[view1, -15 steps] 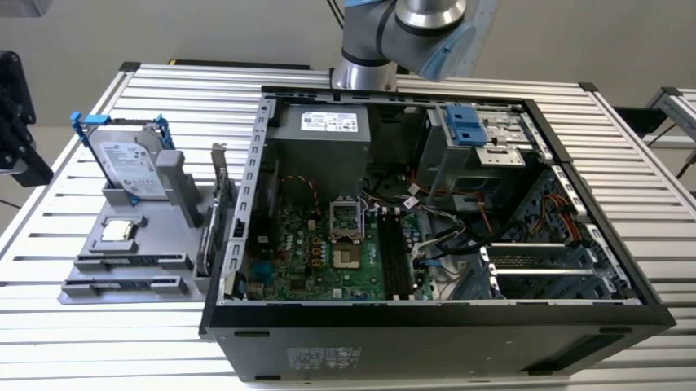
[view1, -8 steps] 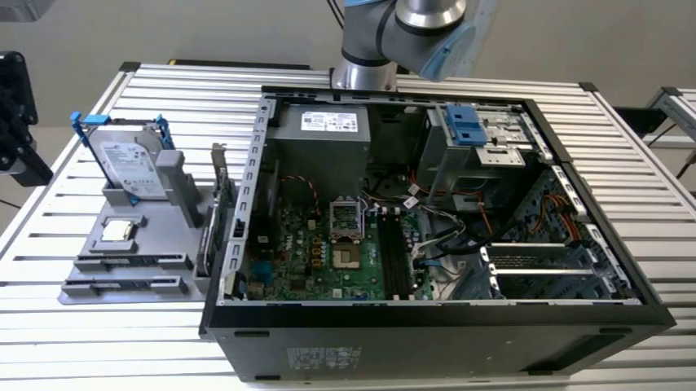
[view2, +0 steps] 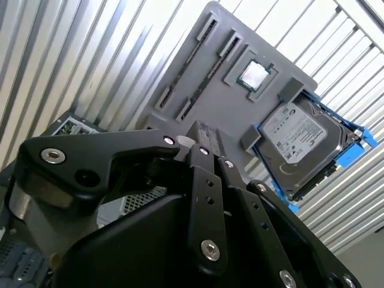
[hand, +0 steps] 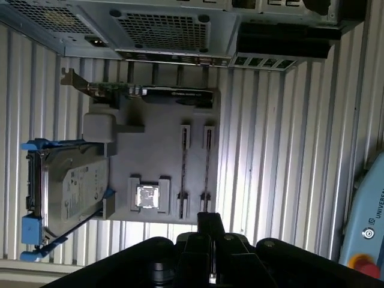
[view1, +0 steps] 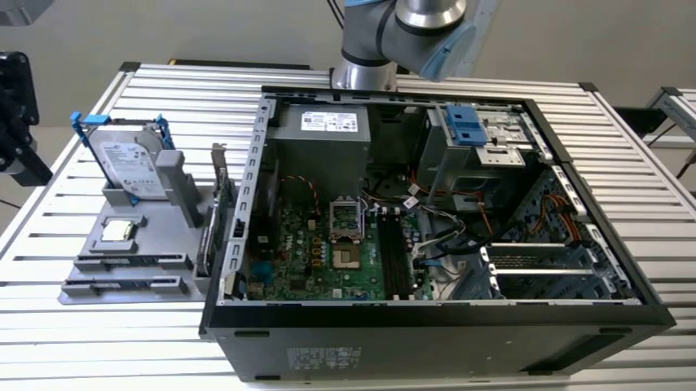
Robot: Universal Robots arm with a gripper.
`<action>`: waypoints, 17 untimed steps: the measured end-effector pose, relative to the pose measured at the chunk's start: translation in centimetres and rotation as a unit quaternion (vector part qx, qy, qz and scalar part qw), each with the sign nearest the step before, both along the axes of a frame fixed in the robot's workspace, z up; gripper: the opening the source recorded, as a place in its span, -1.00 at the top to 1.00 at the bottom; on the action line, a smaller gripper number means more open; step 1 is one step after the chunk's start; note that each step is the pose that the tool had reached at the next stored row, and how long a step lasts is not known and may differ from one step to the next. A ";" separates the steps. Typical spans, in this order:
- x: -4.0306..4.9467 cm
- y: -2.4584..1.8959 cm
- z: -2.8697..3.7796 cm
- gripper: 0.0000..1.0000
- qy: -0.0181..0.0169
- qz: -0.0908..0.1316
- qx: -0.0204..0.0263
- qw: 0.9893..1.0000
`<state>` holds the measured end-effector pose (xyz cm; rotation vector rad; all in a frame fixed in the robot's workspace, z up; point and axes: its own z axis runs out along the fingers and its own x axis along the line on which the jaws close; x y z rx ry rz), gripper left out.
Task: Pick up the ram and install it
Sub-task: 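Pick up the ram and move it above insertion slot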
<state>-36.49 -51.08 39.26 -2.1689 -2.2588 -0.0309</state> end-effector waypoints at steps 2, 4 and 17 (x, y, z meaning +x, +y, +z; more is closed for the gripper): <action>-0.01 0.00 0.00 1.00 0.000 -0.007 0.000 1.000; -0.03 0.00 0.00 1.00 0.000 -0.015 0.000 1.000; -0.04 0.00 0.00 1.00 0.000 -0.027 0.000 1.000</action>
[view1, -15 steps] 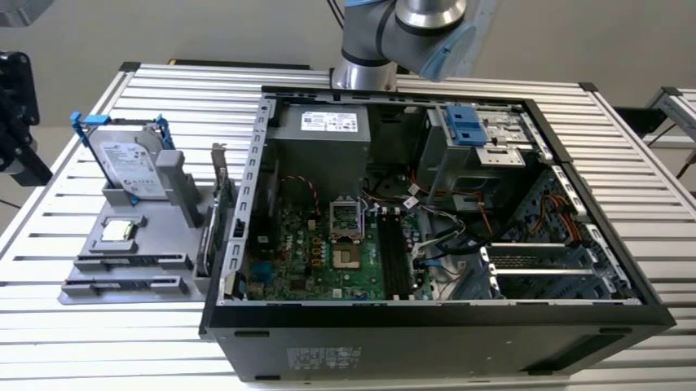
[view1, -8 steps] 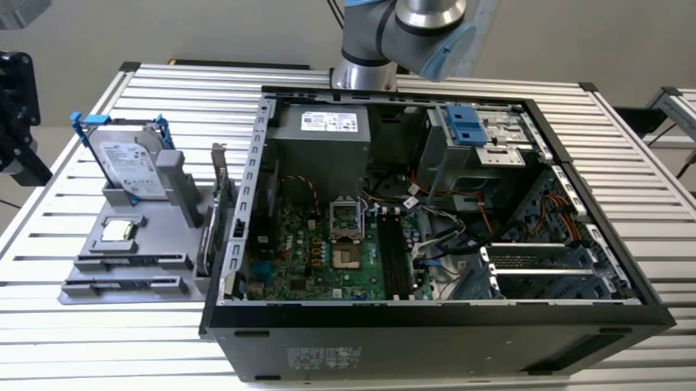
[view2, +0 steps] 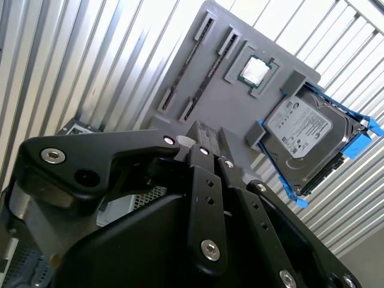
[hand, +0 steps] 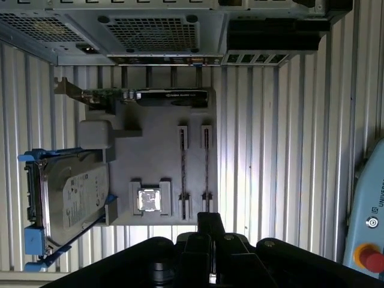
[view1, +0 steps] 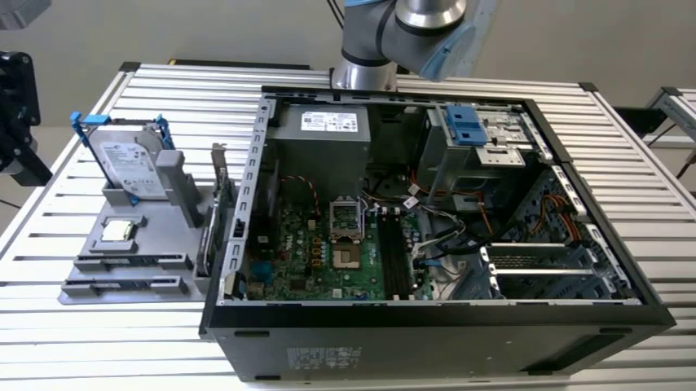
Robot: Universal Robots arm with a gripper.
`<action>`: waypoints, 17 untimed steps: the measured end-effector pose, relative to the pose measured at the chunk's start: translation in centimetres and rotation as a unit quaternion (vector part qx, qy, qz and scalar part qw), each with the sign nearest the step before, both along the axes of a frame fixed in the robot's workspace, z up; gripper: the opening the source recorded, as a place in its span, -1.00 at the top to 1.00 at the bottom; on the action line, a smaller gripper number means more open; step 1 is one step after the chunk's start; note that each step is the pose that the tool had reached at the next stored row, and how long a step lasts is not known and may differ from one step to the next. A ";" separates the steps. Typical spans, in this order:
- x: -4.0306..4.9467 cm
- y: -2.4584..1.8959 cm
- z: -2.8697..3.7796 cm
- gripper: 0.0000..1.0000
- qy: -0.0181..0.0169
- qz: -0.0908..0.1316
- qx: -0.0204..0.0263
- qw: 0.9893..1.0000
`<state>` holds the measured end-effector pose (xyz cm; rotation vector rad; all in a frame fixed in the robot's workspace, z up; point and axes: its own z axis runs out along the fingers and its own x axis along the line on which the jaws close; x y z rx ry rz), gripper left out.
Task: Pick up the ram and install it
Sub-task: 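Pick up the ram and move it above insertion slot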
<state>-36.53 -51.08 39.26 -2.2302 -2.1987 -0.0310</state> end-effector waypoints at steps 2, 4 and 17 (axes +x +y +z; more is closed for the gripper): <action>0.00 0.00 0.00 -1.00 0.000 0.000 0.000 1.000; 0.00 0.00 0.00 -1.00 0.000 -0.001 0.000 1.000; 0.00 0.00 -0.40 -1.00 0.000 -0.002 0.000 1.000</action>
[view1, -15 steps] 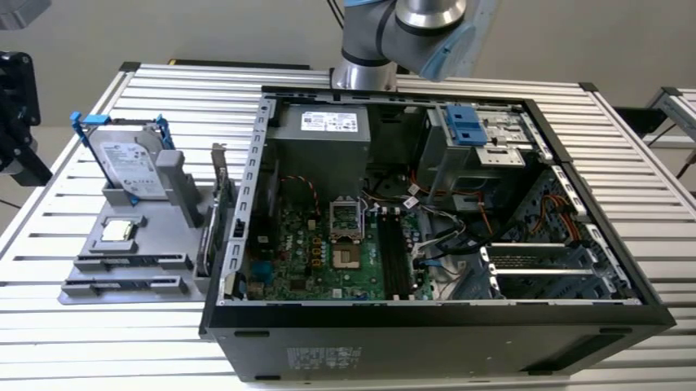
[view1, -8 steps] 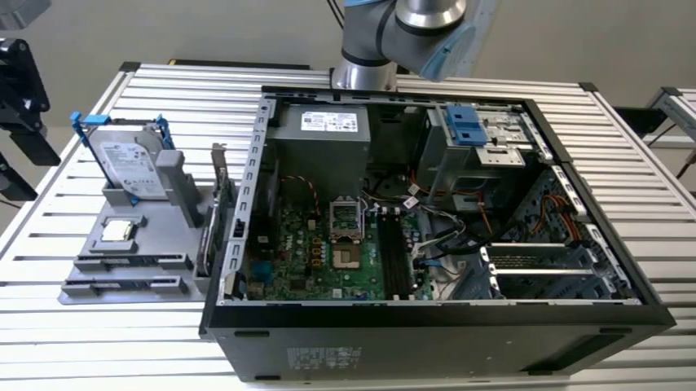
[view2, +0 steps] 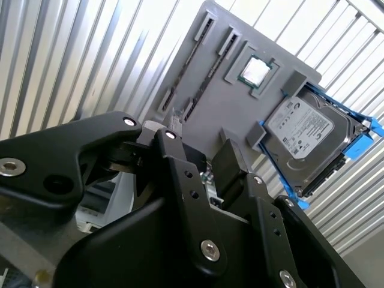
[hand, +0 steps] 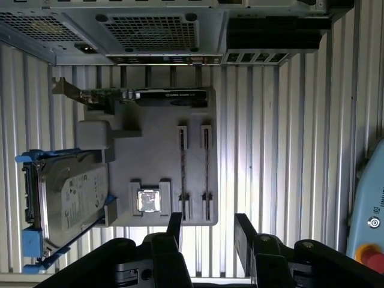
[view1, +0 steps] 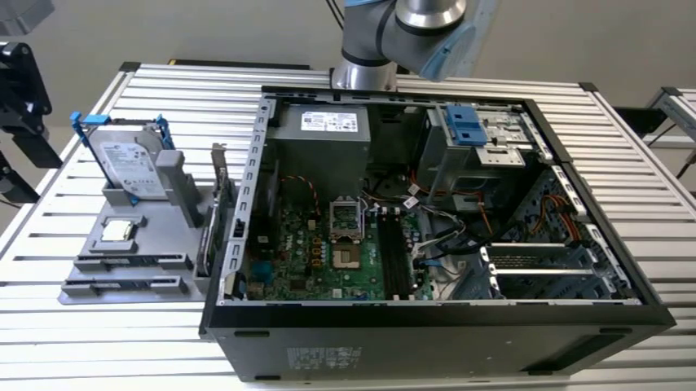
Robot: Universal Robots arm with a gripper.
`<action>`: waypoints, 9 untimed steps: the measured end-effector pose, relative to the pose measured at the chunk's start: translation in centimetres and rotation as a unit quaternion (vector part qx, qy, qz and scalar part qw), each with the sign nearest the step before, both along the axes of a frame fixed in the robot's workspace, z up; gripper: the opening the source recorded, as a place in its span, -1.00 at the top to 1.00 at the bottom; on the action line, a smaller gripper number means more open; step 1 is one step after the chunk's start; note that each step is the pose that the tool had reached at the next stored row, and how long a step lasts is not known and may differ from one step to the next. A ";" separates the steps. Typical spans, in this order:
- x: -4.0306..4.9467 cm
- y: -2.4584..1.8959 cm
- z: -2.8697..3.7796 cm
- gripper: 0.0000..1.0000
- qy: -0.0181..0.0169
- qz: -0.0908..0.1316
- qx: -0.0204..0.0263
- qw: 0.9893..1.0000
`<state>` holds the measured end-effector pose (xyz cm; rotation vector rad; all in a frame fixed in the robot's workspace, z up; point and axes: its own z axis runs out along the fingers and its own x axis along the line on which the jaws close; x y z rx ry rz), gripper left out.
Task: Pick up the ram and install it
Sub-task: 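Pick up the ram and move it above insertion slot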
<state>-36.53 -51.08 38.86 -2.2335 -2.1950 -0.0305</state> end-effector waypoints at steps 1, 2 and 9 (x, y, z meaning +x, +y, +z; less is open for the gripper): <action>0.00 0.00 -0.07 -1.00 0.000 0.000 0.000 1.000; 0.00 0.00 -0.15 -1.00 0.000 0.000 0.000 1.000; 0.00 0.00 -0.34 -1.00 0.000 0.000 0.000 1.000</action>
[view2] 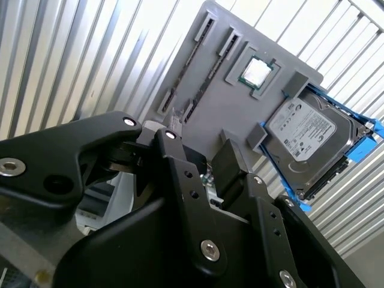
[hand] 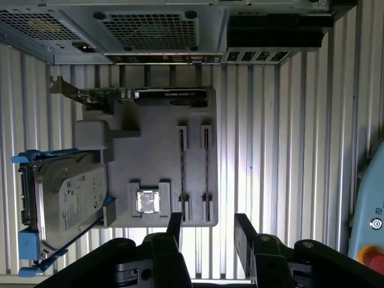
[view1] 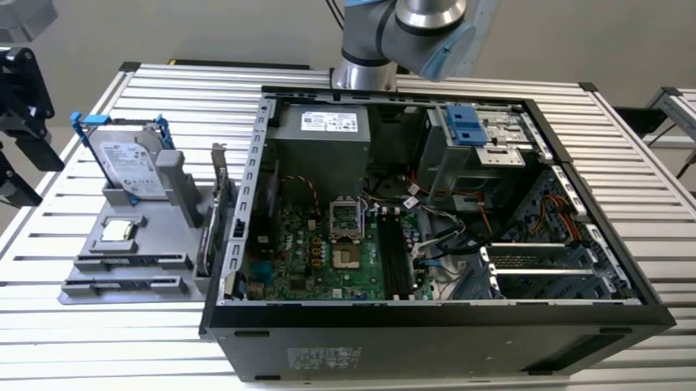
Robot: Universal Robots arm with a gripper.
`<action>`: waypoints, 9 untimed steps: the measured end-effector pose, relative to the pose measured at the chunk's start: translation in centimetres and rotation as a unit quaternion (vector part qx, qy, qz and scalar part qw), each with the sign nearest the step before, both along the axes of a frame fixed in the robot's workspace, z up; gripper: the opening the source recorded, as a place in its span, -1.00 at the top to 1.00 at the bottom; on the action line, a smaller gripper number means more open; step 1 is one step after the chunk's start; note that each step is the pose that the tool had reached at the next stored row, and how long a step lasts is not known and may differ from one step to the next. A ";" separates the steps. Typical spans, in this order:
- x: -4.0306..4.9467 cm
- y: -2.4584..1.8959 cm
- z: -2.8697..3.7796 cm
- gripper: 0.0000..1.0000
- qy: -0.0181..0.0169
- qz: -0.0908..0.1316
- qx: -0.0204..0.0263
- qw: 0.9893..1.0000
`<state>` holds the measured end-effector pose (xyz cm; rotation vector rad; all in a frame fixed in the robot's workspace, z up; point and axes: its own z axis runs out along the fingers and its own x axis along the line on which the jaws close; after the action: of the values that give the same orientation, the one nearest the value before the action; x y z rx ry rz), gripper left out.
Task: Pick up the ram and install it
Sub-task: 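Pick up the ram and move it above insertion slot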
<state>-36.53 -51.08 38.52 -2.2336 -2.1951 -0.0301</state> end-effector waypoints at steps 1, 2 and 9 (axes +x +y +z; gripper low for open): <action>0.00 0.00 -0.01 -1.00 0.000 0.000 0.000 1.000; 0.00 0.00 -0.05 -1.00 0.000 0.000 0.000 1.000; 0.00 0.06 -0.64 -1.00 0.000 0.000 -0.002 1.000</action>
<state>-36.53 -51.02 37.88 -2.2356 -2.1971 -0.0263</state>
